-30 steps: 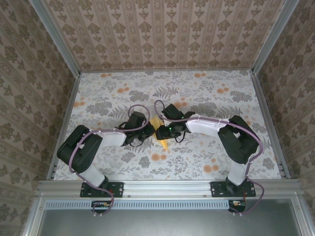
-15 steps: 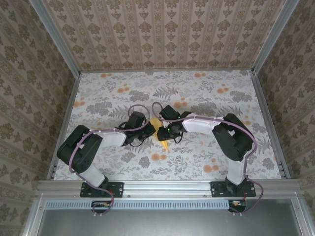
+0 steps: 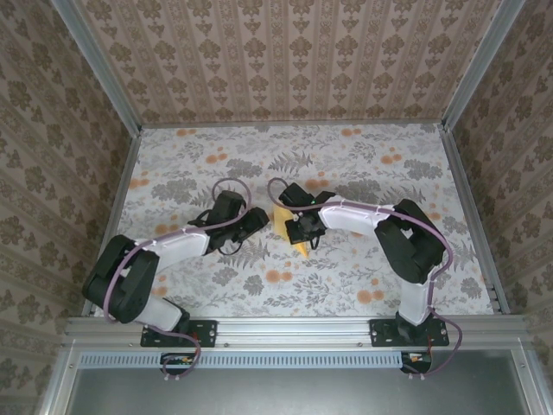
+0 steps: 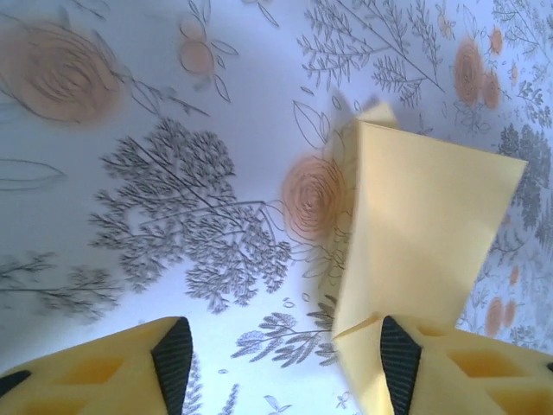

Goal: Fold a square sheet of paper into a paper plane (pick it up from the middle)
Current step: Move the paper plane to the center of the table.

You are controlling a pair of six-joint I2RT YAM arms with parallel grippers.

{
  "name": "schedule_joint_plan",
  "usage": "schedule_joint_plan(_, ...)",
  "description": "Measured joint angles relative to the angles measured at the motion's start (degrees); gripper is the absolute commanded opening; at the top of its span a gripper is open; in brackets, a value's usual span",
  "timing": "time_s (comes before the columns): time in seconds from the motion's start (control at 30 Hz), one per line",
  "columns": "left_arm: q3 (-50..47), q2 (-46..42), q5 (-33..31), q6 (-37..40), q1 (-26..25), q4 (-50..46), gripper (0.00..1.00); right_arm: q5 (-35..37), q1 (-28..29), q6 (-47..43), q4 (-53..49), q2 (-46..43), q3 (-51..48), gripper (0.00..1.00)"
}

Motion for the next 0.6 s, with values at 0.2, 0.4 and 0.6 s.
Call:
schedule_joint_plan(0.2, 1.6, -3.3, -4.3, 3.7, 2.8, -9.9, 0.94, 5.2, -2.4, 0.9, -2.8, -0.2, 0.5, 0.14)
schedule_joint_plan(0.4, 2.4, -3.8, -6.9, 6.0, 3.2, -15.4, 1.0, 5.4, -3.3, 1.5, -3.4, 0.3, 1.2, 0.19)
schedule_joint_plan(0.6, 2.4, -3.8, -7.6, 6.6, 3.2, -17.6, 1.0, 5.0, -3.4, 2.0, -3.4, 2.1, 1.7, 0.19)
